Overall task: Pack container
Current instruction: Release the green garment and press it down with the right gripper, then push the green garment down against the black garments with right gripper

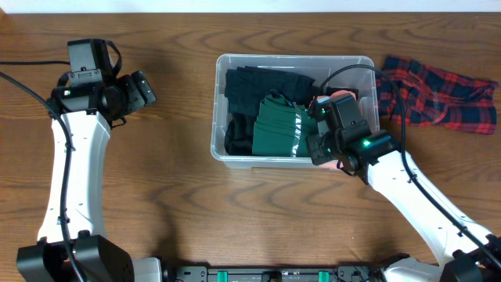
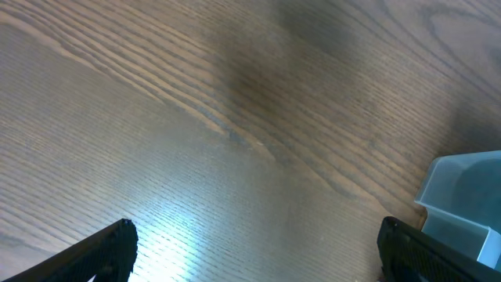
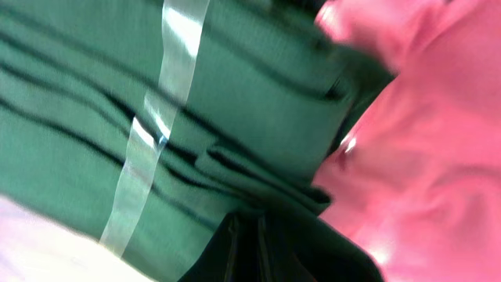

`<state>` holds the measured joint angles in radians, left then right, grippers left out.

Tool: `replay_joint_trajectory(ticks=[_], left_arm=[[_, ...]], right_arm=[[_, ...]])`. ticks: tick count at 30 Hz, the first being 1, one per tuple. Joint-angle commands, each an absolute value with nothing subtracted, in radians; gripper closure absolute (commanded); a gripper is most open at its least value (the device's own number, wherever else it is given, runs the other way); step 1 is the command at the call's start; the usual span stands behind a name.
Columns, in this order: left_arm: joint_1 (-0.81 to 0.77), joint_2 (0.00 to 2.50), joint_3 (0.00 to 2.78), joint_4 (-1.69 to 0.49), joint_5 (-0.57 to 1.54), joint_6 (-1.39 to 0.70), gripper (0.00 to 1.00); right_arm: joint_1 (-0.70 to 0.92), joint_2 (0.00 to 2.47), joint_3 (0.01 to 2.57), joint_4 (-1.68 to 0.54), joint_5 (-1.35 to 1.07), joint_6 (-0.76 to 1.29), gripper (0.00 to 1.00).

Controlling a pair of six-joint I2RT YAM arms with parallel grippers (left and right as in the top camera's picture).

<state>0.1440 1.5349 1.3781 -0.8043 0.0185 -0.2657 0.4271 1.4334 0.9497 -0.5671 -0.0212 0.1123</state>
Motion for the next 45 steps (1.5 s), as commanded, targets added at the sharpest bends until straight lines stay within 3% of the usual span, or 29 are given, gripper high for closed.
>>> replay_joint_trajectory(ticks=[1,16,33,45], left_arm=[[0.147,1.528,1.382,-0.806,0.003,-0.268,0.02],[0.147,1.528,1.382,-0.806,0.003,-0.268,0.02],[0.147,1.528,1.382,-0.806,0.003,-0.268,0.02],[0.147,1.528,1.382,-0.806,0.003,-0.268,0.02]], right_arm=[[0.427,1.440,0.968,-0.544,0.038,0.096,0.93],[0.428,1.545,0.968,-0.511,0.037,0.096,0.92],[0.434,1.419,1.163,-0.518,-0.068,0.096,0.93],[0.455,1.575,1.163,-0.461,-0.157,0.095,0.90]])
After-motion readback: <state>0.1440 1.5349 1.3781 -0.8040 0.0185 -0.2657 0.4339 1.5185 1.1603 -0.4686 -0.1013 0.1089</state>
